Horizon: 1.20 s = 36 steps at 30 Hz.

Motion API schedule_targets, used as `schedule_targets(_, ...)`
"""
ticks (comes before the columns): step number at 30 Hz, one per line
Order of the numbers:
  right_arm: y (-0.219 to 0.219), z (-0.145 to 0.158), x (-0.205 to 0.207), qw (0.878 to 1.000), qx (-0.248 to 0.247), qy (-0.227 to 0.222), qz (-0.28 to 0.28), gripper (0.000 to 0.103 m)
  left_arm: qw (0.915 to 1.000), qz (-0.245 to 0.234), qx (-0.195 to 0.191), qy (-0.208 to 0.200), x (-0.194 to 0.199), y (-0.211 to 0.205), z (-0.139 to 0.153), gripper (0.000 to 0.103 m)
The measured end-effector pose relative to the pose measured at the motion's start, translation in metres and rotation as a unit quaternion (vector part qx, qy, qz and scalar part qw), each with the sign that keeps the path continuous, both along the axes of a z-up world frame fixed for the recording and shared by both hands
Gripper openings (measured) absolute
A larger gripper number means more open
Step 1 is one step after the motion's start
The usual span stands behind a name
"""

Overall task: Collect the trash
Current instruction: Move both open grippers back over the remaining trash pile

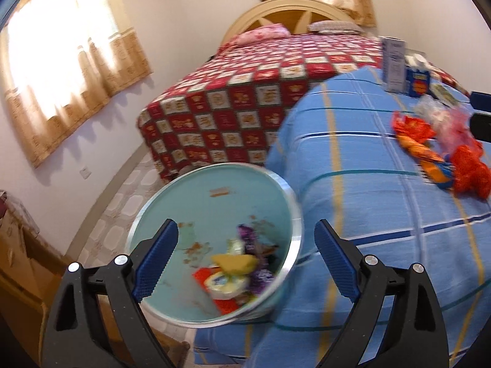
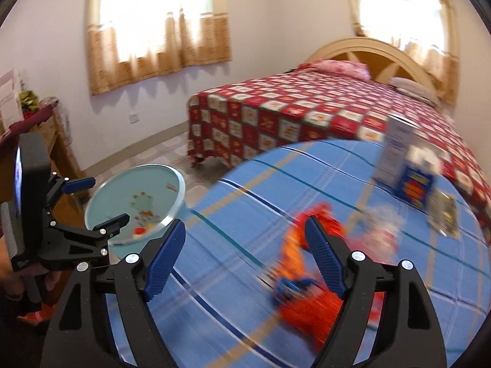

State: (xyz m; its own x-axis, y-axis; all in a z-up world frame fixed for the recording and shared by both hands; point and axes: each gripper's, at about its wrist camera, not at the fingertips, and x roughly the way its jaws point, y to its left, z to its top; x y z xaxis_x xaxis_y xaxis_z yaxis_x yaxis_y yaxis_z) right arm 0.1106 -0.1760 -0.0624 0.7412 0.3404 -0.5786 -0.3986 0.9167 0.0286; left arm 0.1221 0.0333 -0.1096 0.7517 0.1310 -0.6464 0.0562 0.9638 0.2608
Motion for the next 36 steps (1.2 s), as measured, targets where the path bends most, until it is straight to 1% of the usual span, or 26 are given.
schedule_targets(5, -0.064, -0.011, -0.017, 0.997, 0.002, 0.018, -0.081, 0.083, 0.9989, -0.047, -0.008, 0.003, 0.002, -0.041, -0.003, 0.089)
schedule_targets(9, -0.116, -0.027, -0.023, 0.988, 0.011, 0.040, -0.152, 0.083, 0.9969, -0.078, -0.012, 0.006, 0.004, -0.072, -0.007, 0.089)
schedule_targets(11, -0.130, -0.033, -0.023, 0.984, 0.015, 0.044, -0.171, 0.083, 0.9961, -0.087, -0.012, 0.009, 0.008, -0.085, -0.011, 0.090)
schedule_targets(13, -0.139, -0.035, -0.022, 0.984, 0.012, 0.042, -0.175, 0.083, 0.9957, -0.090, -0.012, 0.018, 0.012, -0.094, -0.015, 0.090)
schedule_targets(15, -0.142, -0.036, -0.018, 0.984, 0.016, 0.044, -0.174, 0.083, 0.9958, -0.087, -0.018, 0.022, 0.015, -0.098, -0.016, 0.090)
schedule_targets(17, -0.136, -0.037, -0.018, 0.986, 0.021, 0.042, -0.159, 0.083, 0.9962, -0.082, -0.021, 0.021, 0.014, -0.097, -0.015, 0.090)
schedule_targets(19, -0.130, -0.038, -0.017, 0.988, 0.021, 0.043, -0.147, 0.083, 0.9966, -0.077, -0.022, 0.020, 0.013, -0.093, -0.014, 0.090)
schedule_targets(20, -0.122, -0.041, -0.018, 0.990, 0.024, 0.050, -0.132, 0.082, 0.9970, -0.071, -0.021, 0.020, 0.013, -0.090, -0.014, 0.090)
schedule_targets(22, -0.117, -0.043, -0.017, 0.989, 0.026, 0.056, -0.132, 0.081, 0.9978, -0.060, -0.023, 0.017, 0.012, -0.081, -0.012, 0.090)
schedule_targets(23, -0.117, -0.045, -0.018, 0.988, 0.033, 0.058, -0.141, 0.079, 0.9982, -0.053, -0.026, 0.015, 0.012, -0.075, -0.010, 0.090)
schedule_targets(25, -0.112, -0.047, -0.019, 0.985, 0.029, 0.063, -0.158, 0.071, 0.9987, -0.040, -0.031, 0.009, 0.012, -0.065, -0.008, 0.091)
schedule_targets(26, -0.111, -0.049, -0.019, 0.984, 0.030, 0.067, -0.163, 0.064, 0.9989, -0.033, -0.033, 0.008, 0.012, -0.060, -0.007, 0.091)
schedule_targets(27, -0.110, -0.053, -0.020, 0.983, 0.032, 0.075, -0.166, 0.062, 0.9990, -0.028, -0.036, 0.006, 0.013, -0.056, -0.007, 0.091)
schedule_targets(29, -0.103, -0.059, -0.020, 0.983, 0.037, 0.090, -0.154, 0.061, 0.9989, -0.021, -0.040, 0.006, 0.013, -0.050, -0.008, 0.092)
schedule_targets(31, -0.098, -0.061, -0.018, 0.984, 0.037, 0.096, -0.146, 0.060, 0.9988, -0.022, -0.043, 0.009, 0.013, -0.048, -0.009, 0.092)
schedule_targets(33, -0.096, -0.062, -0.017, 0.984, 0.039, 0.101, -0.142, 0.053, 0.9987, -0.024, -0.044, 0.008, 0.012, -0.048, -0.009, 0.092)
schedule_targets(35, -0.097, -0.061, -0.019, 0.983, 0.051, 0.096, -0.149, 0.052, 0.9986, -0.026, -0.045, 0.007, 0.012, -0.048, -0.008, 0.092)
schedule_targets(36, -0.099, -0.057, -0.022, 0.982, 0.056, 0.086, -0.158, 0.052, 0.9986, -0.026, -0.045, 0.004, 0.012, -0.048, -0.007, 0.092)
